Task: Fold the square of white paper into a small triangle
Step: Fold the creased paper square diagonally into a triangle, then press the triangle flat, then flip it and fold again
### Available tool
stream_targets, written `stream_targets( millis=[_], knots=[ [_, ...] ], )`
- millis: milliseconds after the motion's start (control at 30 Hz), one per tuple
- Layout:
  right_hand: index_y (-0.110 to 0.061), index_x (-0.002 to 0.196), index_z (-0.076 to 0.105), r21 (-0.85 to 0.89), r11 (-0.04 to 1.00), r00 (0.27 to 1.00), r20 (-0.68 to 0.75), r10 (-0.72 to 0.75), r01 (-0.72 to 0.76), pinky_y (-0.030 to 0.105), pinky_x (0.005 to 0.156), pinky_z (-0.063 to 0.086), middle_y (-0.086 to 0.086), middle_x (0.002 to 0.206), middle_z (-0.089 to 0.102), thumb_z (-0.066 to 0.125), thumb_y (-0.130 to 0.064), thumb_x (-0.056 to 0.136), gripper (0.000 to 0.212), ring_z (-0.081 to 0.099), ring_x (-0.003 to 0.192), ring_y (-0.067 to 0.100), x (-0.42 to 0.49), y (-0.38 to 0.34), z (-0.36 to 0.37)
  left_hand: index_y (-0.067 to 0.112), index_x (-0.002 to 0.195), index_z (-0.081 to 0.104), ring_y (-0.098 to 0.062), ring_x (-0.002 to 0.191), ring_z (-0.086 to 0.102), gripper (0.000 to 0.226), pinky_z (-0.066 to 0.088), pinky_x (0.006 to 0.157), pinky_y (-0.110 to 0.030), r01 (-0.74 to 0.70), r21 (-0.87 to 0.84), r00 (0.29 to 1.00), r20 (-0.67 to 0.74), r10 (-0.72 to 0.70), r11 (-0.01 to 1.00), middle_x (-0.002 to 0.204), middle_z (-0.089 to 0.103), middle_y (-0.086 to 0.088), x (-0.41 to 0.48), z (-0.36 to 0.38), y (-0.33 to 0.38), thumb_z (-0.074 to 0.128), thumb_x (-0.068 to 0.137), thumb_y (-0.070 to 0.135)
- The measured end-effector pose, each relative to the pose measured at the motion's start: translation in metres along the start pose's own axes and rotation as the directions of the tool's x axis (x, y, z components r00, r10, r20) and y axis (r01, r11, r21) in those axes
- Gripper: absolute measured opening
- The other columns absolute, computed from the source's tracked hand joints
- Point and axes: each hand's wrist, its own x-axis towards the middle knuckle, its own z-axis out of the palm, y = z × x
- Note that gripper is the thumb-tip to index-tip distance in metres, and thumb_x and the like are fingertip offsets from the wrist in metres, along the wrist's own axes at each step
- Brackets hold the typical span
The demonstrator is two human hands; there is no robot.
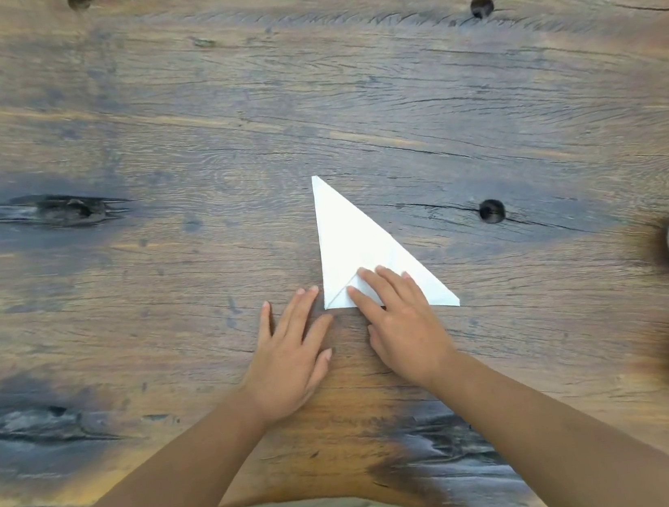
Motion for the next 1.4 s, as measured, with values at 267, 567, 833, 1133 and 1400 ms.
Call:
stream_targets(
  millis=[267, 567, 833, 1133, 1400],
  knots=[
    [-0.007, 0.137, 0.054, 0.101, 0.993, 0.987, -0.147, 0.069, -0.054, 0.054, 0.115, 0.035, 0.013, 0.151, 0.047, 0.066, -0.019, 0.089, 0.051, 0.042, 0.141, 0.035, 0.004, 0.023, -0.004, 0.008, 0.146, 0.039, -0.032, 0.151, 0.021, 0.066, 0.023, 0.115, -0.065, 0.043, 0.003, 0.999, -0.005, -0.043, 0.999, 0.163, 0.023, -0.016, 0.041, -0.010, 0.005, 0.039, 0.097, 0.053],
    [-0.015, 0.159, 0.011, 0.010, 0.969, 0.964, -0.099, 0.245, -0.245, 0.049, 0.125, 0.006, 0.003, 0.169, 0.006, 0.048, -0.046, 0.098, 0.078, 0.001, 0.156, 0.024, -0.004, 0.056, 0.016, 0.020, 0.159, 0.009, -0.031, 0.154, -0.001, 0.081, 0.010, 0.116, -0.070, 0.008, 0.131, 1.000, 0.002, -0.008, 0.991, 0.168, 0.001, -0.009, 0.079, 0.002, 0.000, 0.027, 0.096, 0.068],
    [-0.012, 0.160, 0.007, -0.031, 0.971, 0.965, -0.123, 0.231, -0.237, 0.052, 0.125, 0.008, 0.006, 0.169, 0.003, 0.038, -0.047, 0.100, 0.076, -0.003, 0.156, 0.024, -0.006, 0.057, 0.026, 0.021, 0.159, 0.006, -0.031, 0.154, -0.002, 0.079, 0.010, 0.116, -0.069, 0.002, 0.157, 0.999, -0.032, 0.003, 0.988, 0.168, 0.000, -0.009, 0.079, 0.016, -0.005, 0.023, 0.097, 0.067],
    [-0.013, 0.151, 0.036, 0.110, 0.948, 0.927, -0.205, 0.315, -0.298, 0.050, 0.120, 0.025, 0.005, 0.161, 0.033, 0.053, -0.040, 0.096, 0.064, 0.029, 0.149, 0.024, 0.002, 0.057, -0.002, 0.021, 0.159, 0.012, -0.035, 0.154, 0.004, 0.081, 0.013, 0.114, -0.071, 0.019, 0.124, 1.000, -0.026, -0.016, 0.992, 0.167, 0.006, -0.012, 0.077, 0.006, 0.002, 0.027, 0.096, 0.069],
    [-0.011, 0.147, 0.044, 0.144, 0.918, 0.901, -0.185, 0.392, -0.369, 0.053, 0.118, 0.028, 0.009, 0.156, 0.038, 0.061, -0.029, 0.095, 0.057, 0.033, 0.145, 0.028, 0.008, 0.056, -0.015, 0.020, 0.153, 0.034, -0.041, 0.143, 0.032, 0.071, 0.021, 0.112, -0.072, 0.109, 0.140, 0.993, 0.021, -0.113, 0.984, 0.146, 0.044, -0.022, 0.041, -0.001, 0.036, 0.036, 0.095, 0.062]
  ],
)
